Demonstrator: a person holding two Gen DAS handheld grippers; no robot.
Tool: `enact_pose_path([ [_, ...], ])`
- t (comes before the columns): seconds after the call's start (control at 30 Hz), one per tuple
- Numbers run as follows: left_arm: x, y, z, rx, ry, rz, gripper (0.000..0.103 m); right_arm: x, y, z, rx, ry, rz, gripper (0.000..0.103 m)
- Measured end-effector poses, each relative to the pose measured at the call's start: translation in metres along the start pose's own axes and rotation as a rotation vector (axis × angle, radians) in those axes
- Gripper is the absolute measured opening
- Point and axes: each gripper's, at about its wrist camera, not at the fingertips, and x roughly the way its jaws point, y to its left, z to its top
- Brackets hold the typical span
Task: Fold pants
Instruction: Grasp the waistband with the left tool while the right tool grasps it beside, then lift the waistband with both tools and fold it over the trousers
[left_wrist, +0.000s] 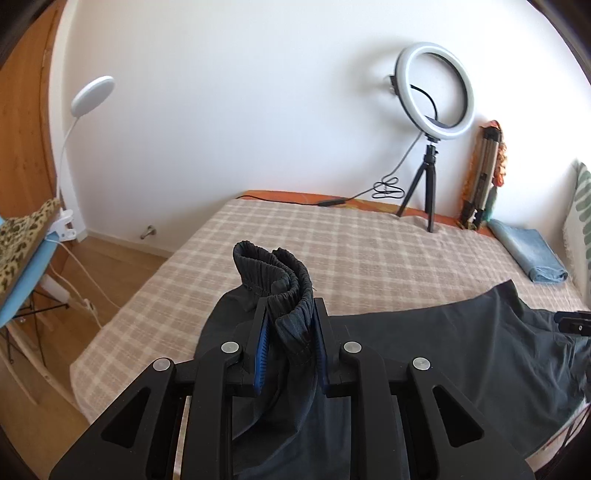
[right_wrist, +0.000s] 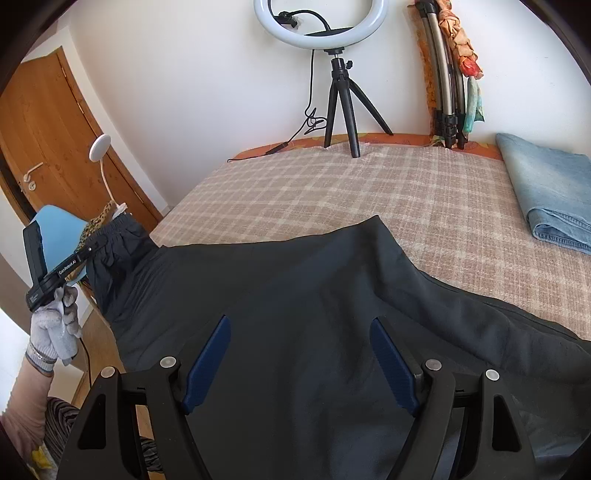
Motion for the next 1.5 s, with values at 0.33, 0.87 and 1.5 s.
enact_pose_path([
  [0.33,0.015,-0.141,-0.053,0.277,0.116,-0.184,0.019,0.033,0.005,-0.002,0.145,0.099,0.232,0.08],
  [0.87,-0.021,-0.223,-0.101,0.63,-0.013,-0.144,0.019,0.098,0.042,0.006,0.287,0.244,0.425,0.082],
  [1.5,-0.047,-0.268,-0.079,0.575,-0.072,-0.266,0.019,0.035,0.007,0.005,0.295,0.099,0.341,0.016],
])
